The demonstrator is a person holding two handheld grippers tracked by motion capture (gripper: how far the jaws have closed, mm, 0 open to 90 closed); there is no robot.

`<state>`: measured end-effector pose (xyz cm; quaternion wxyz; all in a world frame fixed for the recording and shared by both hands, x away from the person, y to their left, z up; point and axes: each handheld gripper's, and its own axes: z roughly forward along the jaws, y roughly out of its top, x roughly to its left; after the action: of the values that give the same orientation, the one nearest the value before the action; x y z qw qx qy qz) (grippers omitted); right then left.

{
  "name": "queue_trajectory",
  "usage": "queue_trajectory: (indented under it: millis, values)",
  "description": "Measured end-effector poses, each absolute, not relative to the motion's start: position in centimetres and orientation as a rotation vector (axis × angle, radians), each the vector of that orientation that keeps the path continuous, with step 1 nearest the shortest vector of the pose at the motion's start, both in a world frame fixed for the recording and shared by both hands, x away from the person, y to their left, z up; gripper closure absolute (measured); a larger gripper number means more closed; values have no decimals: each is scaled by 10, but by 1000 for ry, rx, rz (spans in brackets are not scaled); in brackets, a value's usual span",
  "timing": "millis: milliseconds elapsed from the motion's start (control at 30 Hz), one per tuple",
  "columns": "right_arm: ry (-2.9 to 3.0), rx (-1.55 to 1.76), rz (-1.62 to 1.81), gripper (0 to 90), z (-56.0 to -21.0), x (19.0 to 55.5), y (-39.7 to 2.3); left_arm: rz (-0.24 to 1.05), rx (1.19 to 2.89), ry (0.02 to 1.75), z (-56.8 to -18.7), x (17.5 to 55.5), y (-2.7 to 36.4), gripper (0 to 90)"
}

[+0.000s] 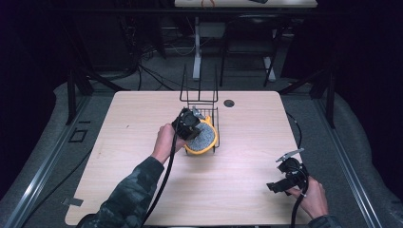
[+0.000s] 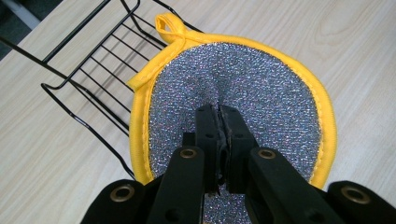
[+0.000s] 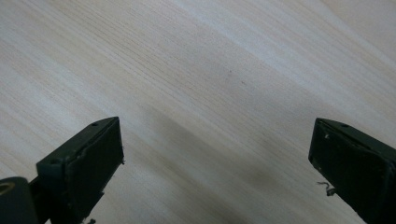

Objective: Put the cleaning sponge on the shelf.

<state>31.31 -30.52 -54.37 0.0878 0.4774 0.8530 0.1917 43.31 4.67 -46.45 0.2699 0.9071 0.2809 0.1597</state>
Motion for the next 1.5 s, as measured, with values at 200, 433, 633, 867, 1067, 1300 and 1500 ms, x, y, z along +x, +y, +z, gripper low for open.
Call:
queue_trajectory:
  millis: [200, 433, 633, 867, 1067, 1300, 1500]
  values:
    - [2543, 1416, 571, 25, -544, 313, -305, 423, 2431, 779, -469, 439, 46, 874]
    - [2546, 1418, 574, 25, -544, 313, -305, 431, 2399, 823, -475, 445, 48, 874]
    - [2553, 1414, 562, 25, -543, 313, -305, 437, 2388, 849, -484, 452, 46, 874]
    - [2553, 1428, 565, 24, -544, 313, -304, 481, 2371, 839, -490, 457, 44, 875]
    - [2555, 1416, 567, 25, -544, 313, -304, 526, 2344, 852, -495, 461, 43, 875]
    - [2555, 1418, 571, 25, -544, 313, -305, 516, 2344, 874, -502, 465, 40, 875]
    - [2559, 1416, 566, 25, -544, 313, -305, 522, 2334, 889, -510, 469, 40, 874]
